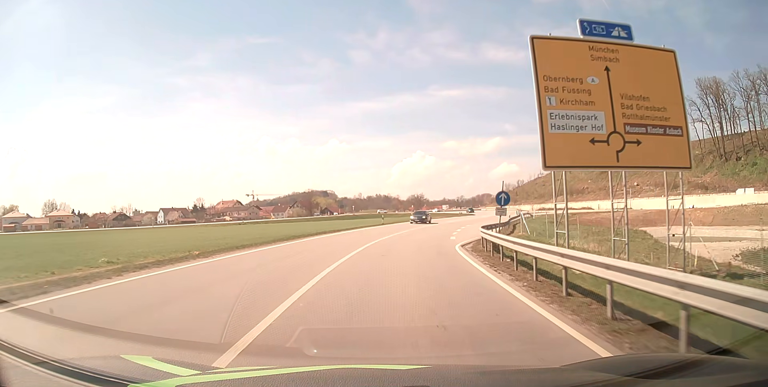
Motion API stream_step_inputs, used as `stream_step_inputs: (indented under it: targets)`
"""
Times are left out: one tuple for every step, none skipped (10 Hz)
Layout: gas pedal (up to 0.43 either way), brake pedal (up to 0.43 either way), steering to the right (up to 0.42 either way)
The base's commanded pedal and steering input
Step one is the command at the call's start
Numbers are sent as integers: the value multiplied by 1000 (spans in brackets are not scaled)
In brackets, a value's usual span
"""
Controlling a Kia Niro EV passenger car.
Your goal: Follow the waypoints while adhering to traffic rules and regulations
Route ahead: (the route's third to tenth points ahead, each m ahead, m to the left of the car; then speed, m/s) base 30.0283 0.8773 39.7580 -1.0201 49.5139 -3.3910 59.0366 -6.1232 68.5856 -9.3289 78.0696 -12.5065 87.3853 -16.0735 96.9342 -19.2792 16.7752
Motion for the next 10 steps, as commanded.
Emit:
stream_step_inputs:
  targets:
    - [110, 0, 28]
    - [110, 0, 28]
    - [110, 0, 29]
    - [110, 0, 30]
    - [110, 0, 30]
    - [110, 0, 30]
    - [110, 0, 30]
    - [110, 0, 30]
    - [110, 0, 30]
    - [110, 0, 30]
